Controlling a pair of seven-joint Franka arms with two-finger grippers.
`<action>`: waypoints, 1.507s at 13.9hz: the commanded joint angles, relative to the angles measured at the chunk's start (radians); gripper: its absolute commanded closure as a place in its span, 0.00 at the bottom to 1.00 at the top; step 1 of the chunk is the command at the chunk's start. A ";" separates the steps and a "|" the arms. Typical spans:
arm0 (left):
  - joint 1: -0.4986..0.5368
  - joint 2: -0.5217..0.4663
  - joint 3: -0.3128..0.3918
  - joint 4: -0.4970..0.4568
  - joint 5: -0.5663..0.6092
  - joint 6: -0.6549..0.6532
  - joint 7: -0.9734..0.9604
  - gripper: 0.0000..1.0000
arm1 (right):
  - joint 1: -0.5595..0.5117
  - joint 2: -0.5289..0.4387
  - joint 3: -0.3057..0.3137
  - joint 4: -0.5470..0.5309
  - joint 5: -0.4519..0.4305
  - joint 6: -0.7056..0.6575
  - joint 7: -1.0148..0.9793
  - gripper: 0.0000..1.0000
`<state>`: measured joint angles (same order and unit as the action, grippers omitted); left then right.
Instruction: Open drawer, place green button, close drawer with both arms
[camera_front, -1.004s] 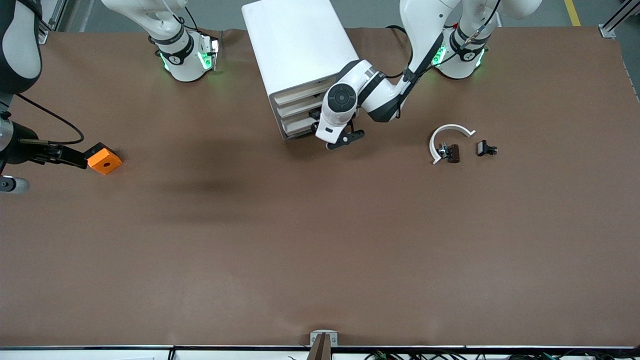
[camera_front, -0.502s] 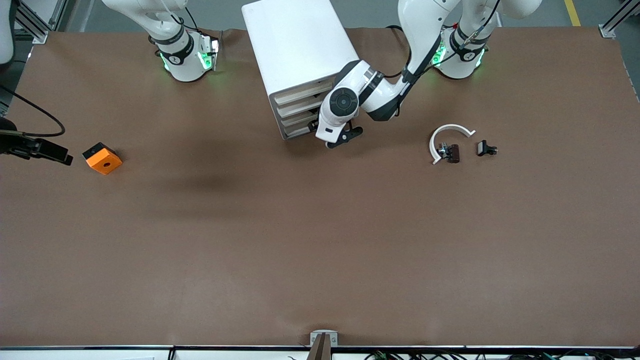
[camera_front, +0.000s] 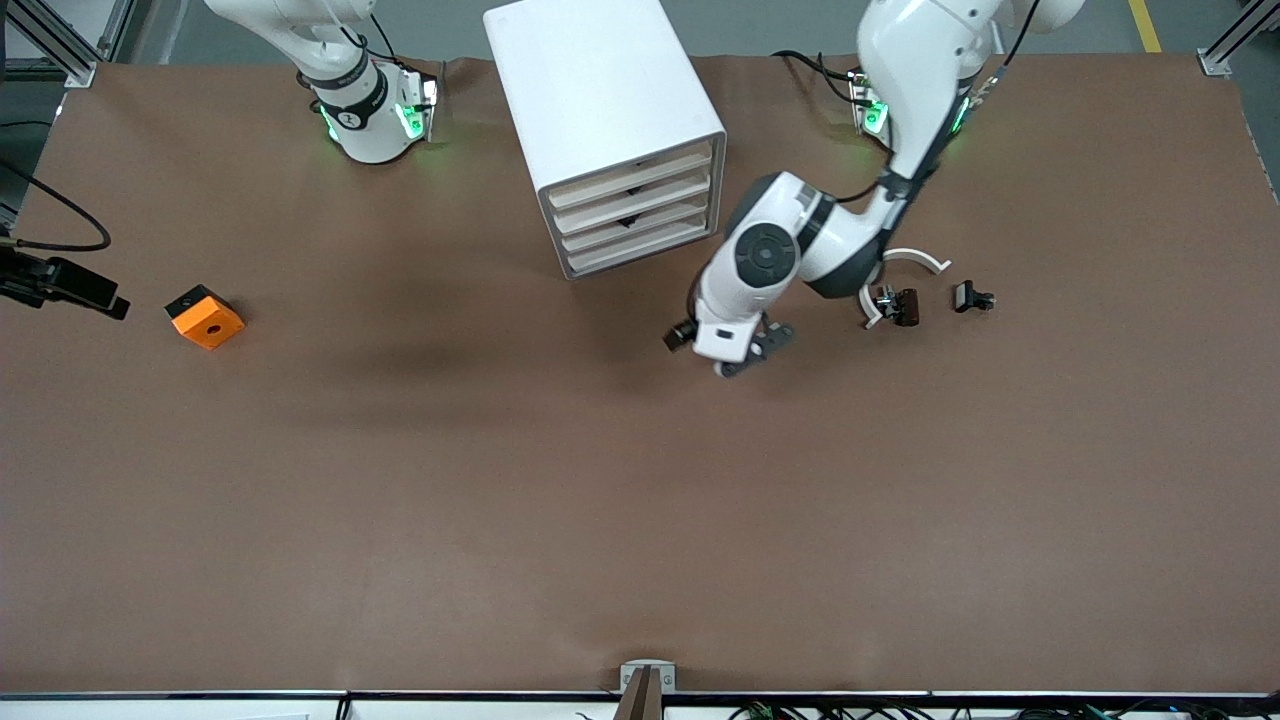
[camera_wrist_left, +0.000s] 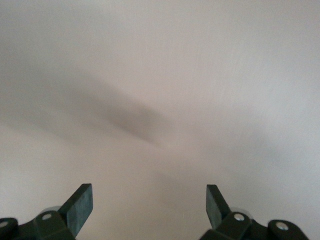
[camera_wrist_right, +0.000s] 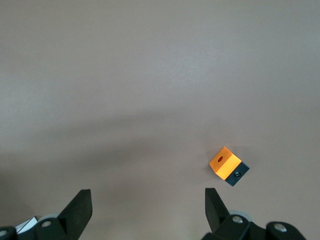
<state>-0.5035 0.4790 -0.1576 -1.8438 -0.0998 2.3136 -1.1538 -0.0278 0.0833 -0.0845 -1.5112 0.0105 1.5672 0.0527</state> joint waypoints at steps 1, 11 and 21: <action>0.075 -0.083 0.001 0.004 0.112 -0.016 -0.006 0.00 | -0.026 -0.053 0.014 -0.029 0.006 -0.032 0.003 0.00; 0.310 -0.240 0.000 0.242 0.250 -0.448 0.093 0.00 | -0.049 -0.158 0.017 -0.104 0.008 -0.065 0.006 0.00; 0.433 -0.298 0.001 0.390 0.252 -0.692 0.527 0.00 | -0.038 -0.183 0.022 -0.135 0.008 -0.065 -0.007 0.00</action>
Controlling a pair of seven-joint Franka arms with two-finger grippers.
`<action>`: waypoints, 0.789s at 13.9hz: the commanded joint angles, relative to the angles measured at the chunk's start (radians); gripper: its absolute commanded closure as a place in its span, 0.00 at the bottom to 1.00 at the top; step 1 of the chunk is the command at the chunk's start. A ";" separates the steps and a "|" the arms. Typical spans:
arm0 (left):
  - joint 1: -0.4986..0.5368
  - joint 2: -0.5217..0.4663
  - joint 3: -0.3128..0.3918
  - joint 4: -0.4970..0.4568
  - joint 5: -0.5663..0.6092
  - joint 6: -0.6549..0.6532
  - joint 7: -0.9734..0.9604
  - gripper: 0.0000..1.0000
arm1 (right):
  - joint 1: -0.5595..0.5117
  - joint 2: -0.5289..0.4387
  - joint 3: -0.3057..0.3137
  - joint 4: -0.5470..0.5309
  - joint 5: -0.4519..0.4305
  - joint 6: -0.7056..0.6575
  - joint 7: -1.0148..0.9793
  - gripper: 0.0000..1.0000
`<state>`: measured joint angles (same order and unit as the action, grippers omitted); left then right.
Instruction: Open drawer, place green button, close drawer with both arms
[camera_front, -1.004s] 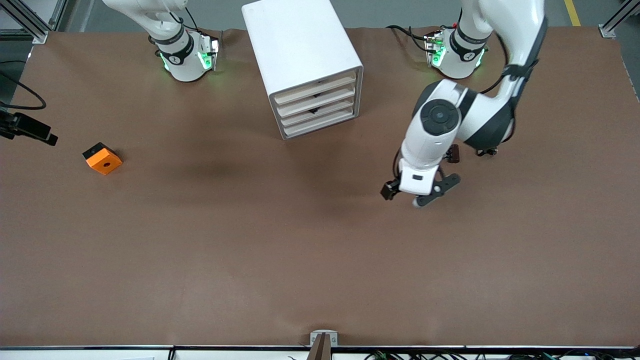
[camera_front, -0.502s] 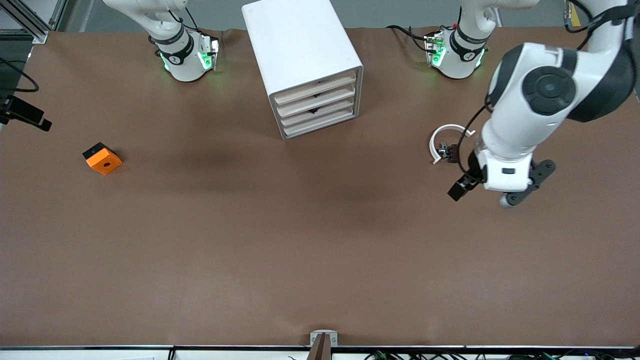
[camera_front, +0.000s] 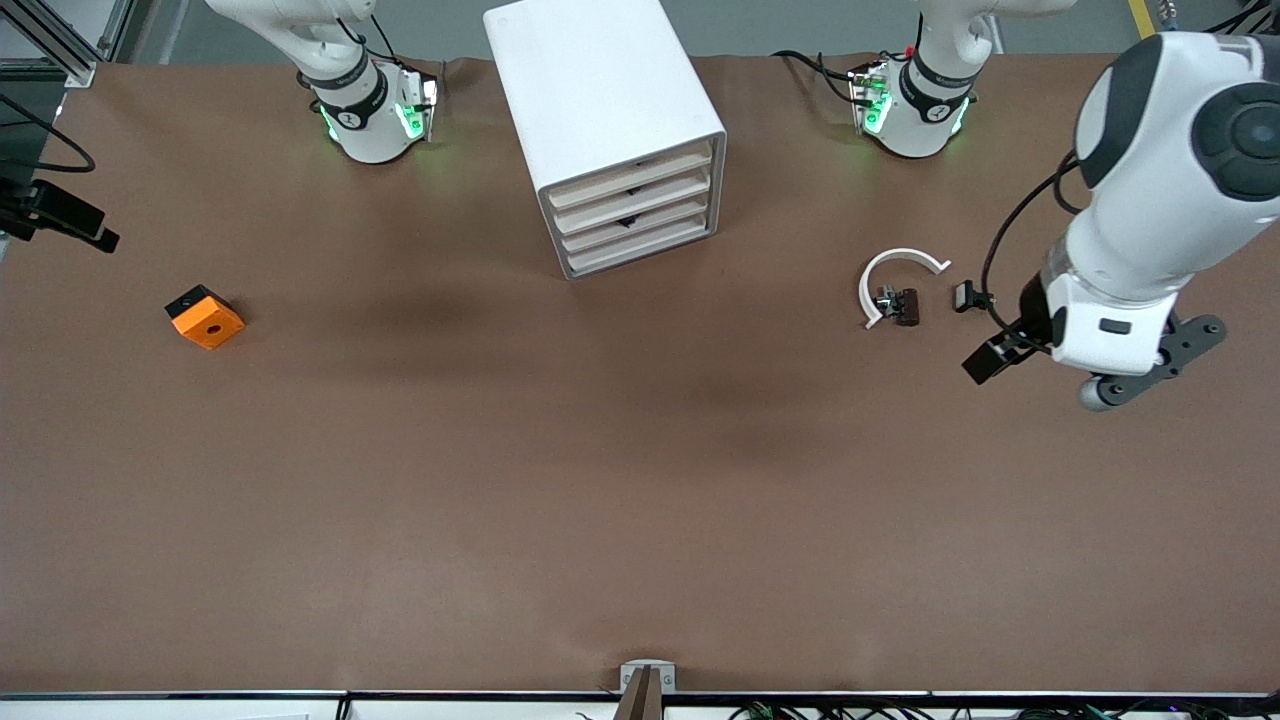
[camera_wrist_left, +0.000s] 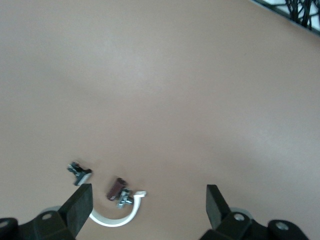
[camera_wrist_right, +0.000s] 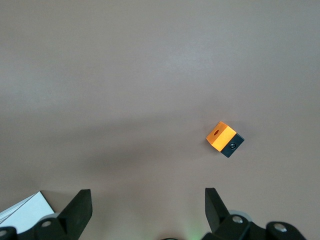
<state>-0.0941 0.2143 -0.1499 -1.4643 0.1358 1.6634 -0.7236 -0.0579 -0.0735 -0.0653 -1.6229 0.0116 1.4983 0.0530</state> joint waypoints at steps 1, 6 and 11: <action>0.028 -0.053 -0.007 0.010 0.012 -0.062 0.172 0.00 | -0.008 -0.031 0.002 -0.022 0.007 -0.003 -0.007 0.00; 0.080 -0.107 -0.005 -0.001 0.004 -0.126 0.412 0.00 | -0.010 -0.087 -0.001 -0.083 0.011 0.014 -0.007 0.00; 0.117 -0.183 -0.011 -0.075 -0.010 -0.120 0.489 0.00 | -0.010 -0.124 -0.001 -0.129 0.011 0.043 -0.007 0.00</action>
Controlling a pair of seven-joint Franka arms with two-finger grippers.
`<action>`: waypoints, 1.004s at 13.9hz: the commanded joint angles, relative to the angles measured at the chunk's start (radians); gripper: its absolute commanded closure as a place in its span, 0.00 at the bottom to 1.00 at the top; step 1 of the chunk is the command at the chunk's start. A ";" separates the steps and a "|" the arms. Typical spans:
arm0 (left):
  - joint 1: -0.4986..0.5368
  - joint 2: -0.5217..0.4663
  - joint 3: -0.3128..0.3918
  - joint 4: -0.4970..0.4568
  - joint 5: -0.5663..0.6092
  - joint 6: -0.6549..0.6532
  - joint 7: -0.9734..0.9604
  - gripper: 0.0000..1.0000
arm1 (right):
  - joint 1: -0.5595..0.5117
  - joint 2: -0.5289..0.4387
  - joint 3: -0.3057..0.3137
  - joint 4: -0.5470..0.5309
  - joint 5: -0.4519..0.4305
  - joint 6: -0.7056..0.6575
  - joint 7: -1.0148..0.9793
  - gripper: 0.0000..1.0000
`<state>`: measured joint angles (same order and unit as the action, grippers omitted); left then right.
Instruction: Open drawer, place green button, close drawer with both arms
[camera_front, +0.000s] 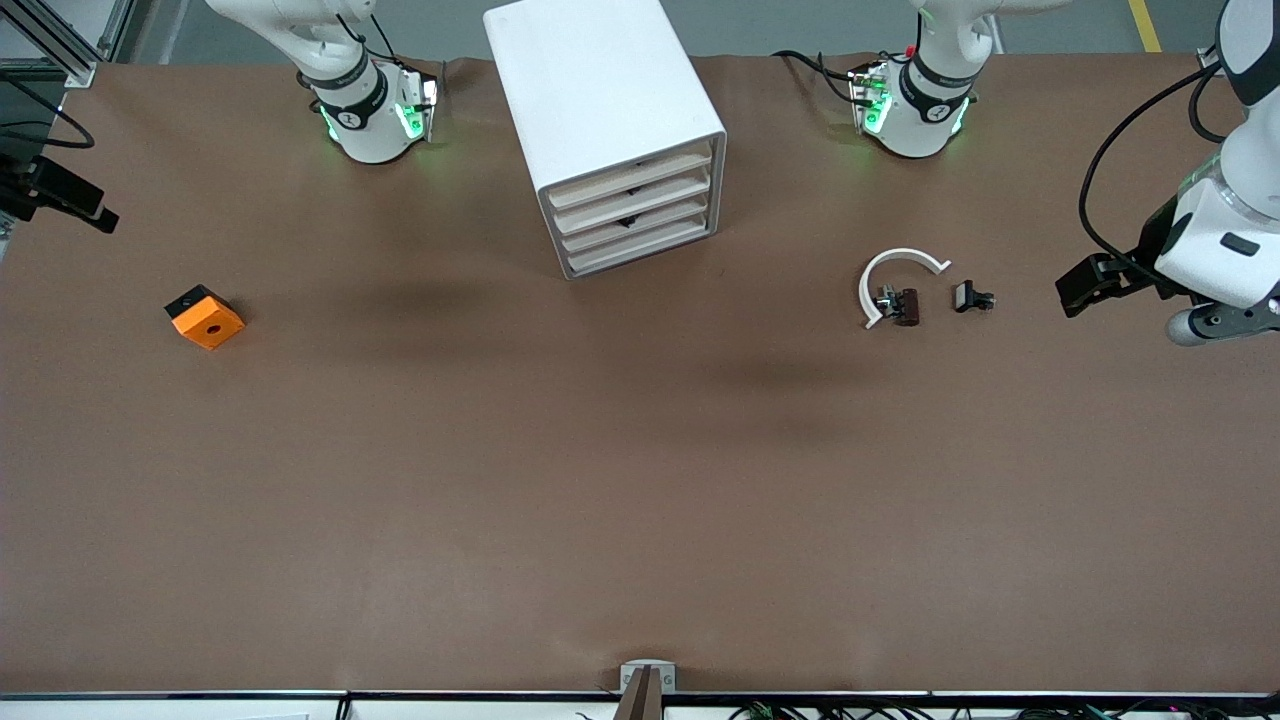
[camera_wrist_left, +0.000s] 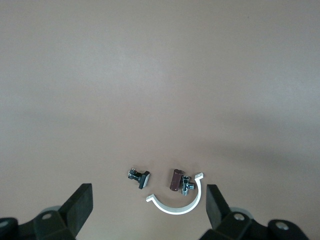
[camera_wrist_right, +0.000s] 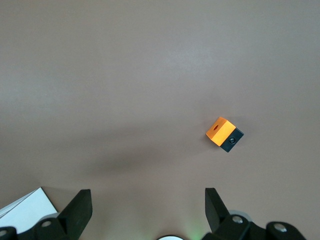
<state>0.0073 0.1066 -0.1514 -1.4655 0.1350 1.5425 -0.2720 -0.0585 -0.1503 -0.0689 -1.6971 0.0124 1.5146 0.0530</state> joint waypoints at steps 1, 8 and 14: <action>0.002 -0.115 -0.001 -0.106 -0.017 -0.004 0.043 0.00 | -0.009 -0.060 0.003 -0.070 0.011 0.029 -0.007 0.00; 0.008 -0.145 0.004 -0.130 -0.110 0.002 0.068 0.00 | -0.007 -0.075 0.006 -0.093 -0.009 0.053 -0.019 0.00; 0.068 -0.169 0.004 -0.130 -0.114 -0.030 0.203 0.00 | -0.006 -0.075 0.008 -0.088 -0.023 0.064 -0.078 0.00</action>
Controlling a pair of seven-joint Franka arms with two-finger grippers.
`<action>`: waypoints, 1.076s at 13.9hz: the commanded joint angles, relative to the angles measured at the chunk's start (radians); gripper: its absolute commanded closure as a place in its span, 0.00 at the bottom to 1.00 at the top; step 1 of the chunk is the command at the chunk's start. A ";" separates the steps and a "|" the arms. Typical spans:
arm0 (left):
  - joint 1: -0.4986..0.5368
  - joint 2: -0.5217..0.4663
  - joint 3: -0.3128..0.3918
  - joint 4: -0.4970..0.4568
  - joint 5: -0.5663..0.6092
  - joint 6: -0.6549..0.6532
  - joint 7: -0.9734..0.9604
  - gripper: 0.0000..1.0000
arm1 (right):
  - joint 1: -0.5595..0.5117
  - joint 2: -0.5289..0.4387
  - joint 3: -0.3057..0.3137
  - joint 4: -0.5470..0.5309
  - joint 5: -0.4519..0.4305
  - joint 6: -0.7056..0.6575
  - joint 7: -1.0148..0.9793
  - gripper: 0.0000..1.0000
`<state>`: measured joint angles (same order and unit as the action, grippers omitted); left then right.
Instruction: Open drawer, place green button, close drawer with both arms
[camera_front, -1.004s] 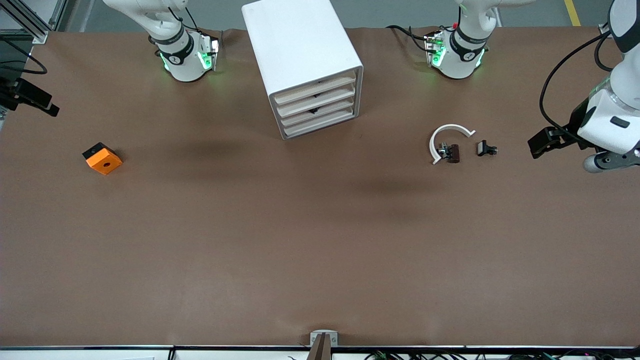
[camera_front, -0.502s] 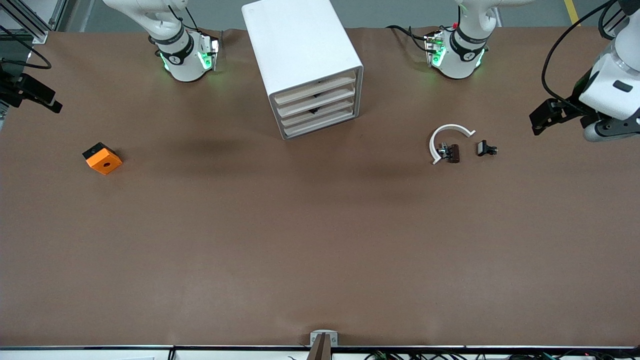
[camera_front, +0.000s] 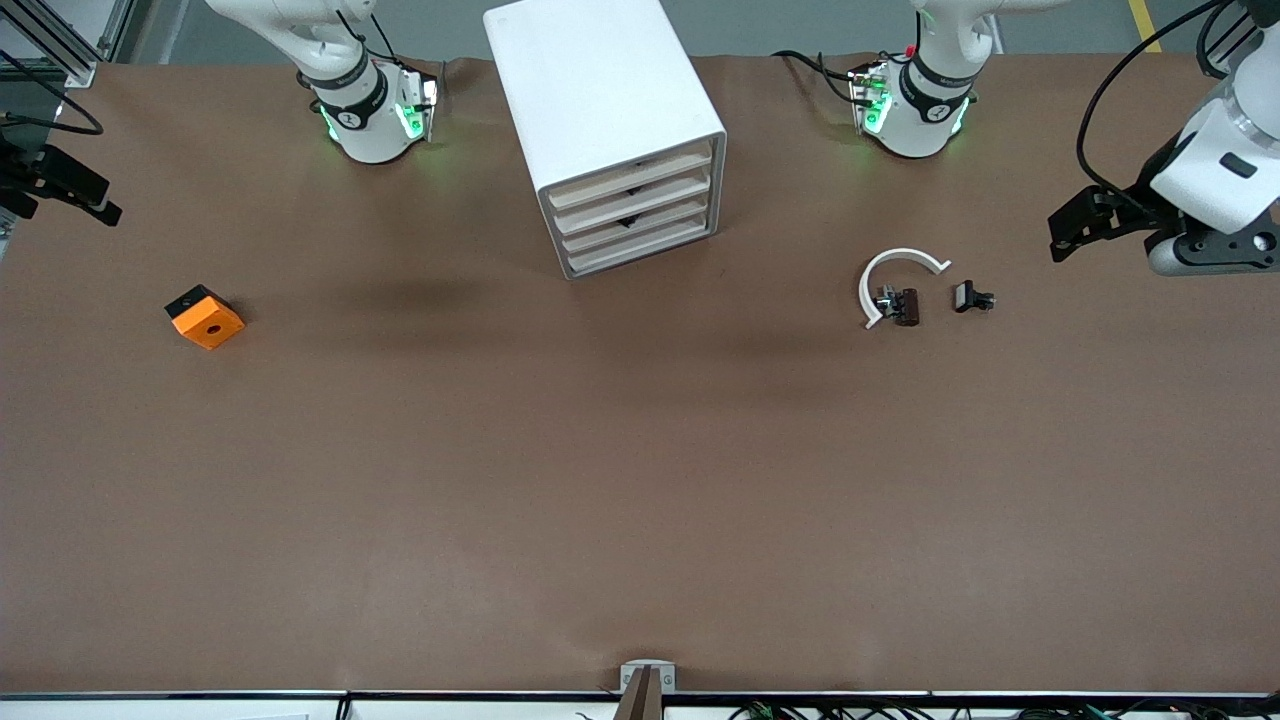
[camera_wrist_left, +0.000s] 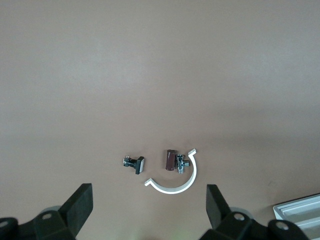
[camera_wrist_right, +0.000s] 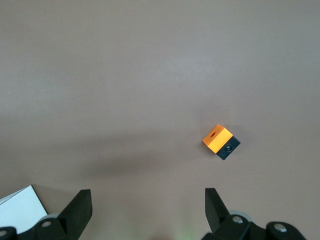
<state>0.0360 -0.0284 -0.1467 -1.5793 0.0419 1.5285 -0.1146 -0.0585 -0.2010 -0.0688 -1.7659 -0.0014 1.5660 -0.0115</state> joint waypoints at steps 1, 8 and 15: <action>0.039 -0.036 -0.001 -0.016 -0.020 -0.016 0.047 0.00 | -0.006 -0.025 0.007 -0.020 -0.008 0.012 -0.007 0.00; 0.038 -0.010 -0.022 -0.008 -0.020 -0.004 0.052 0.00 | -0.003 -0.025 0.007 -0.020 0.000 0.016 0.041 0.00; 0.036 0.004 -0.014 0.022 -0.016 -0.013 0.029 0.00 | -0.004 -0.023 0.007 -0.020 0.001 0.019 0.041 0.00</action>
<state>0.0679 -0.0320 -0.1602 -1.5840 0.0364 1.5268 -0.0830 -0.0584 -0.2018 -0.0667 -1.7659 -0.0013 1.5721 0.0125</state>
